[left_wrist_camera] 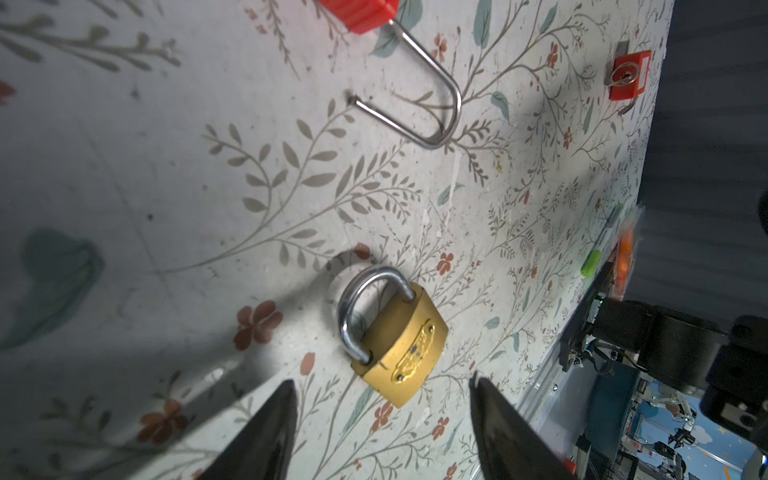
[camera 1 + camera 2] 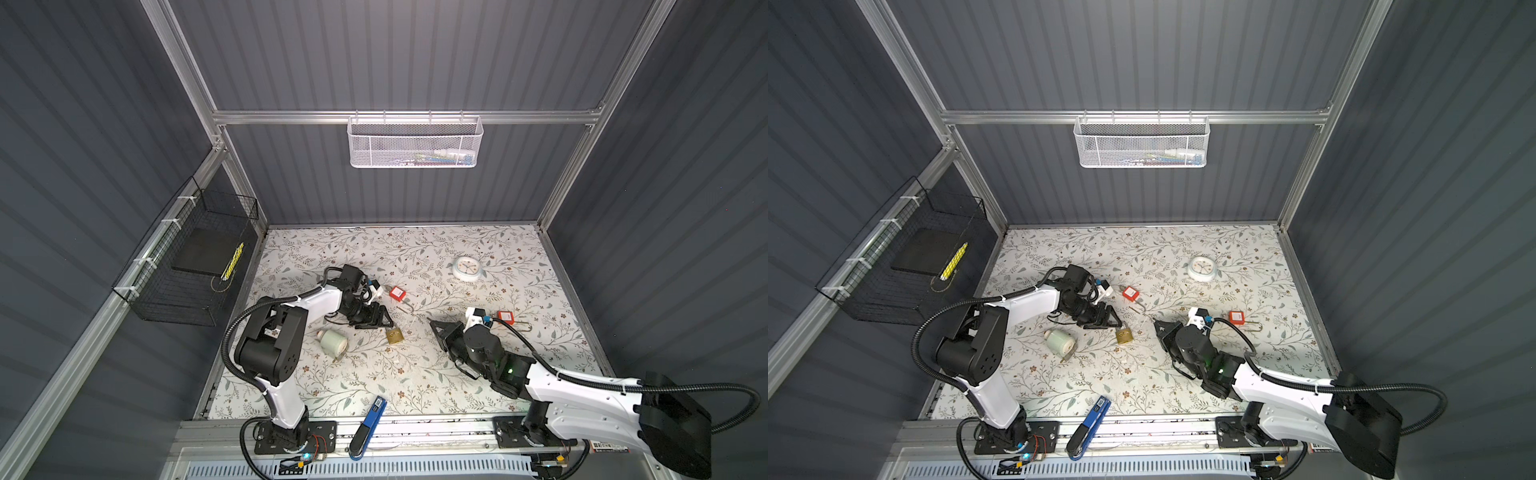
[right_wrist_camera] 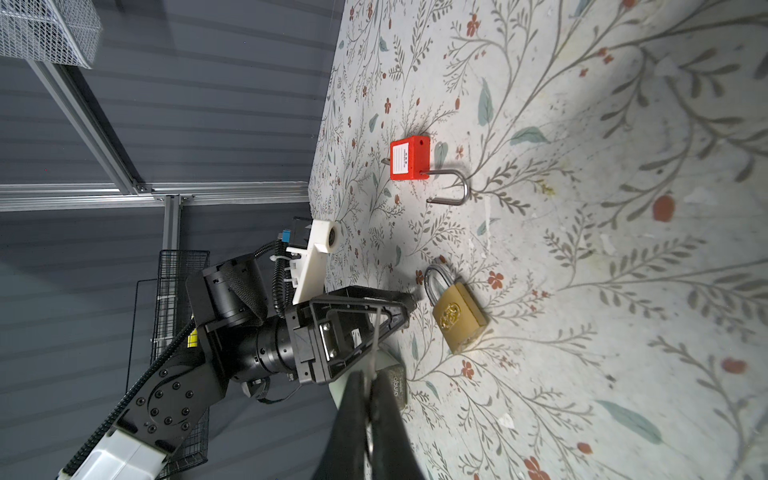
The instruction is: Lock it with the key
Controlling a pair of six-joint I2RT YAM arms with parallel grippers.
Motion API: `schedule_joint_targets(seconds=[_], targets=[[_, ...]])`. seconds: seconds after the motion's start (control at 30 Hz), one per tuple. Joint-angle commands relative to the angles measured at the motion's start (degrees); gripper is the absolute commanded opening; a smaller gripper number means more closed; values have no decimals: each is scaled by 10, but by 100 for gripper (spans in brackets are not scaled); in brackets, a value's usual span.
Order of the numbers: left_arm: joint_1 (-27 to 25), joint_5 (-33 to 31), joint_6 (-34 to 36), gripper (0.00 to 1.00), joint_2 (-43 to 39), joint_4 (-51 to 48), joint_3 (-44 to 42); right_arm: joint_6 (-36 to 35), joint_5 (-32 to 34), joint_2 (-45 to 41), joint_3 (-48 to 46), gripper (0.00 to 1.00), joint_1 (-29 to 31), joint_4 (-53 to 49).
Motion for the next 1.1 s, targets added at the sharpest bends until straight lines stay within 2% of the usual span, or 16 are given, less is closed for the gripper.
schedule_joint_targets(seconds=[0.0, 0.63, 1.07], targets=[[-5, 24, -19, 68, -3, 19, -2, -8, 13, -7, -3, 0, 3, 4], [-29, 57, -27, 69, 36, 47, 13, 18, 23, -9, -16, 0, 2, 8], [-29, 28, -17, 69, 38, 39, 21, 23, 24, -4, -19, 0, 2, 16]])
